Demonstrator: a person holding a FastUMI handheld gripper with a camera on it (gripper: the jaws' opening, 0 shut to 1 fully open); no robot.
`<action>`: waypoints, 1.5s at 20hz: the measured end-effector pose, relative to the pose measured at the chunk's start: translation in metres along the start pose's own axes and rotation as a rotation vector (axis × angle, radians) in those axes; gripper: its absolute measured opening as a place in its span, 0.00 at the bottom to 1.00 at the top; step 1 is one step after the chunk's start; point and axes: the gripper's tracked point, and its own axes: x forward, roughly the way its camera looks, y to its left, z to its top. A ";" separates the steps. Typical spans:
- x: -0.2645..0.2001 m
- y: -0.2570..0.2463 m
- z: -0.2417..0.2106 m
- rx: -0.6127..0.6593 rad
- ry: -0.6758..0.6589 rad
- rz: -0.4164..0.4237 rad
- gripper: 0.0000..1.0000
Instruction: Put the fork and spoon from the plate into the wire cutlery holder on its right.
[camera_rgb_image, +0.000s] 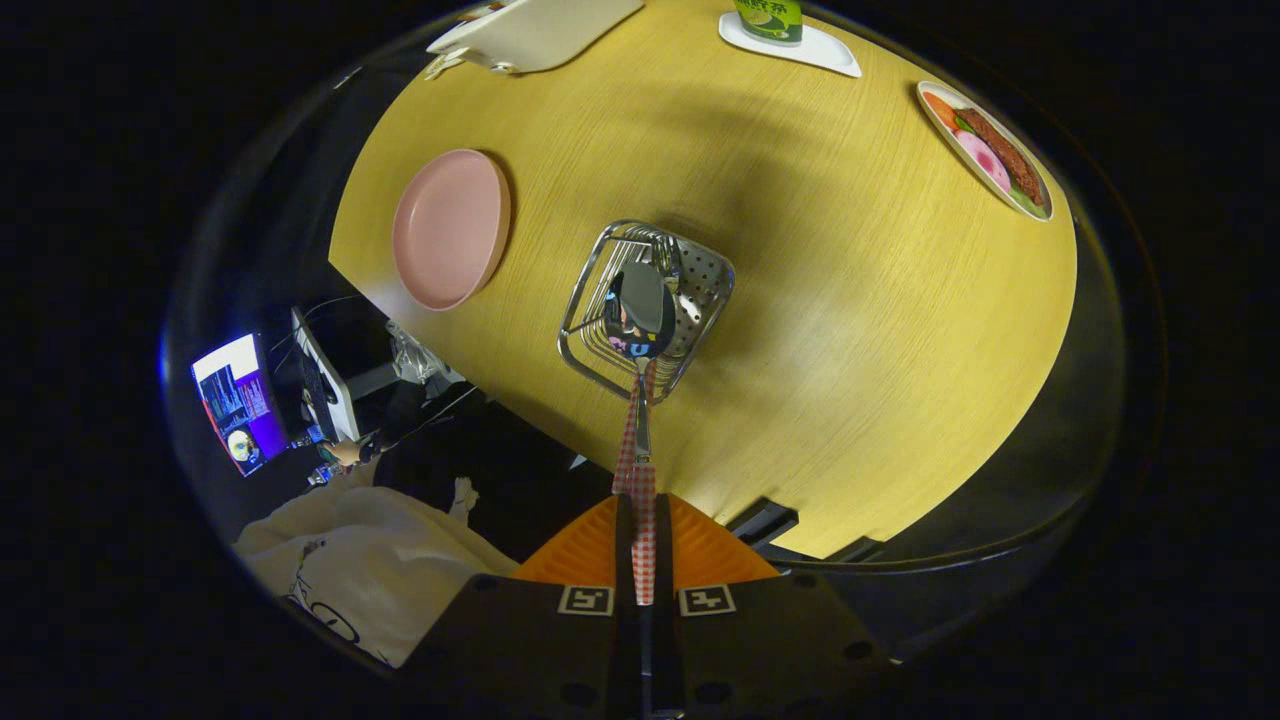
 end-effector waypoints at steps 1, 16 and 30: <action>0.001 0.000 0.002 0.012 0.018 0.007 0.09; -0.021 0.017 0.034 0.108 -0.133 0.079 0.90; -0.136 0.046 0.031 0.163 -0.809 0.043 1.00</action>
